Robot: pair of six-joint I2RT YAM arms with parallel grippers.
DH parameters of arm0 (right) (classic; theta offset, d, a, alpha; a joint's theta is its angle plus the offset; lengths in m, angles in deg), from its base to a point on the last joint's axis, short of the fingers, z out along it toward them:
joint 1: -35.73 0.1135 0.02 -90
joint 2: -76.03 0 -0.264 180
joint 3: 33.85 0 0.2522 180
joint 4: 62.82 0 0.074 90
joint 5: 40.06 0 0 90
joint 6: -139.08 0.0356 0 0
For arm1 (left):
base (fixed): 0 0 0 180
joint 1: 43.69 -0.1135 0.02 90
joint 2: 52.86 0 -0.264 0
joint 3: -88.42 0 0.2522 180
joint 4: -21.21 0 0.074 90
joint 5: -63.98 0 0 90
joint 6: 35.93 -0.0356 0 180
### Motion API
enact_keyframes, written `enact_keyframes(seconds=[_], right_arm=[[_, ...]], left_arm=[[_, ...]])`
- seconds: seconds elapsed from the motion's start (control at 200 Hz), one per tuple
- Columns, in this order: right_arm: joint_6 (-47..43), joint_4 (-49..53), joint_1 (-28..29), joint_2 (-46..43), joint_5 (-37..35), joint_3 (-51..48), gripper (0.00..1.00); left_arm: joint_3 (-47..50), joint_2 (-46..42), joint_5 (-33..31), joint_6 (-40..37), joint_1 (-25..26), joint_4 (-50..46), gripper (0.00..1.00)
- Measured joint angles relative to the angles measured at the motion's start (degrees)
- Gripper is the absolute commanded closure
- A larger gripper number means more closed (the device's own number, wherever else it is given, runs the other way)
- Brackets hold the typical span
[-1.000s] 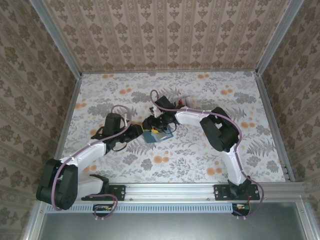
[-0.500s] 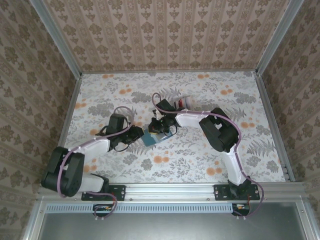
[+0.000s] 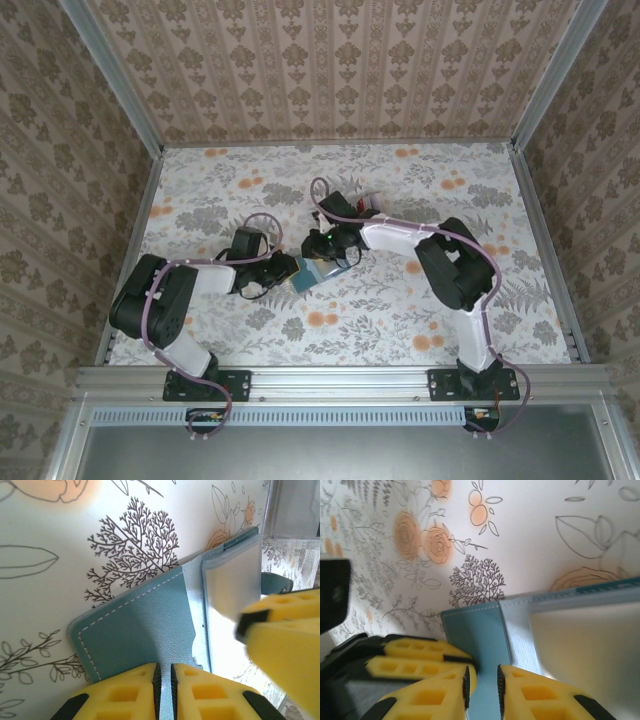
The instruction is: Put the credit cards into the card holder
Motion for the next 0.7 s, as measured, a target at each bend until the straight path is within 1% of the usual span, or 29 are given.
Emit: enact_keyframes(seconds=[0.115,0.22,0.325,0.415,0.7], right_arm=[[-2.47,2.32,-1.53,-4.50,-2.45,-2.58,0.74],[-3.98,4.09,-3.32,-6.58,-4.46,-5.33,0.74],[-4.85,5.42,-4.81,-6.82,-6.25,-7.96,0.74],[-5.31,6.86,-5.44,-6.80,-6.45,-8.83,0.74],[-5.70,6.82,-4.28,-6.23,-5.92,-7.56,0.74]], left_arm=[[0.00,0.02,0.35,0.00,-0.22,-0.02,0.83],[0.04,0.02,0.37,0.00,-0.26,0.00,0.82],[0.04,0.02,0.37,0.00,-0.26,0.00,0.82],[0.04,0.02,0.39,0.00,-0.26,0.00,0.82],[-0.02,0.31,0.98,0.00,-0.33,0.15,0.82]])
